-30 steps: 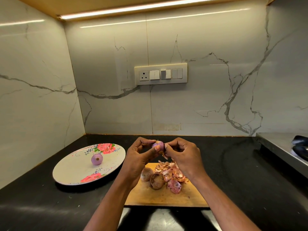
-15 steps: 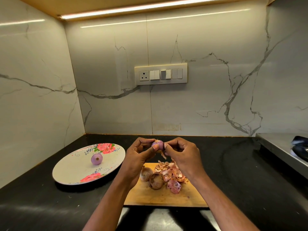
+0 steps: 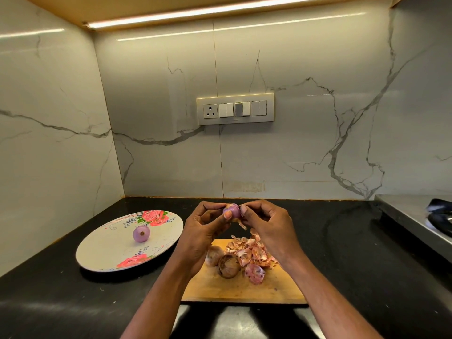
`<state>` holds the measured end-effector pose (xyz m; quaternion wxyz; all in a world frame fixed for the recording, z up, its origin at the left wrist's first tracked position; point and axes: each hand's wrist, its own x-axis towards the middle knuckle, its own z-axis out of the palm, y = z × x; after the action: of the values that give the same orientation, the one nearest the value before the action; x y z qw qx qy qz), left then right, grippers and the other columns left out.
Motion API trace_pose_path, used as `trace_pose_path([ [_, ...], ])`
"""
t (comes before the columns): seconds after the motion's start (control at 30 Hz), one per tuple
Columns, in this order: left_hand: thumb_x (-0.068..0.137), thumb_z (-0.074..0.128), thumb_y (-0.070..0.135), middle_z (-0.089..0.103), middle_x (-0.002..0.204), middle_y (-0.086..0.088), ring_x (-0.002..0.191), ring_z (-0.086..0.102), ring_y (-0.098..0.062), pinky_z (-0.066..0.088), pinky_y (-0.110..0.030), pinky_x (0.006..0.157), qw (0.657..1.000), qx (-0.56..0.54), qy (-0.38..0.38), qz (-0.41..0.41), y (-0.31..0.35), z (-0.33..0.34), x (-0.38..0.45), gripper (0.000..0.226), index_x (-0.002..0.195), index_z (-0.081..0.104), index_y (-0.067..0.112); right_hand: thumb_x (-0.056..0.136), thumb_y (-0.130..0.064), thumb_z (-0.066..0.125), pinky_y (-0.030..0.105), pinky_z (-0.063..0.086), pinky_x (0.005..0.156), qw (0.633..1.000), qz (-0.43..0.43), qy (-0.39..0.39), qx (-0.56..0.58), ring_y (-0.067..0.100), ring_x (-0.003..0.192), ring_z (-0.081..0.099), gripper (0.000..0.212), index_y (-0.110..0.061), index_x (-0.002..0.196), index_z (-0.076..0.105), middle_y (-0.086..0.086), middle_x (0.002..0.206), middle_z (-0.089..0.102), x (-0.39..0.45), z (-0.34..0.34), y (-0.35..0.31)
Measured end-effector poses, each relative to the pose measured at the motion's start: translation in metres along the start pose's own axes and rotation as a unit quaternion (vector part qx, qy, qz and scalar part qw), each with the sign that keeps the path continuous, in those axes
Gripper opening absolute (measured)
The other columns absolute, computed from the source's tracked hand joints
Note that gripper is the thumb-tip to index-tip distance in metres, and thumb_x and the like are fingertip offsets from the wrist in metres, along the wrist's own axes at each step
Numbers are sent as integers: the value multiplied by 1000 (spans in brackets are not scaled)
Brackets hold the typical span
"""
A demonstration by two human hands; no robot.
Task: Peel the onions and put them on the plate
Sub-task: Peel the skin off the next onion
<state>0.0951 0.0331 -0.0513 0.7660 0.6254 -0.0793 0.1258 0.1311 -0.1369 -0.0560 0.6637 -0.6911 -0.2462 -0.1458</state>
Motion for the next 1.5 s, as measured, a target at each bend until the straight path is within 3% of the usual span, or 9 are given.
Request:
trace_pose_path([
  [0.1,72,75,18,75,109,-8,109,70,-24,55,-36,93,1000,-6,-3,0,1,0,0,41,111,64,11,83,-36,76,30,60,81,1000,0,-11,-8,10,94,72,24,-22,103,76,-8,95,76,0,0,-1],
  [0.27,73,74,18,74,110,-9,111,69,-26,55,-36,92,1000,-15,-5,-5,-1,-1,1,44,115,63,9,91,-17,70,24,60,77,1000,-3,3,15,12,93,73,14,-19,103,77,-5,95,77,1,-1,0],
  [0.4,74,73,19,75,110,-7,111,69,-23,54,-36,95,1000,-15,-1,2,-1,-1,1,43,116,63,10,84,-35,76,23,59,80,999,-12,-23,-24,5,95,72,27,-23,108,75,-11,97,76,-1,1,-3],
  [0.67,77,76,22,74,110,-3,107,70,-18,55,-34,93,998,58,4,15,-7,1,2,45,119,62,15,87,-24,74,24,60,73,997,-26,8,-75,4,85,71,12,-22,98,78,-10,87,75,-2,1,0],
  [0.83,78,74,28,75,104,6,100,71,-12,57,-27,80,997,75,-3,5,-3,1,1,44,119,62,20,93,-24,69,22,60,73,993,-26,21,-110,3,81,70,9,-23,100,73,-9,88,73,0,4,1],
  [1.2,77,72,26,74,110,0,106,70,-21,58,-33,90,997,57,-48,-37,1,2,-1,47,122,60,17,96,-21,64,20,58,60,990,13,111,-81,6,76,70,6,-23,98,69,-6,92,72,5,-10,5],
  [1.4,78,69,27,74,112,-3,103,72,-18,58,-28,84,998,44,-19,-39,1,1,-1,48,123,58,15,96,-21,66,6,46,70,964,31,-91,-248,-7,89,63,18,-36,101,75,-22,93,69,3,-12,7],
  [1.5,78,69,28,71,117,-6,107,71,-20,58,-30,88,999,36,8,-39,1,-1,1,47,122,60,16,97,-29,64,8,45,73,952,18,-107,-285,-5,90,60,17,-31,110,75,-20,98,68,2,-9,5],
])
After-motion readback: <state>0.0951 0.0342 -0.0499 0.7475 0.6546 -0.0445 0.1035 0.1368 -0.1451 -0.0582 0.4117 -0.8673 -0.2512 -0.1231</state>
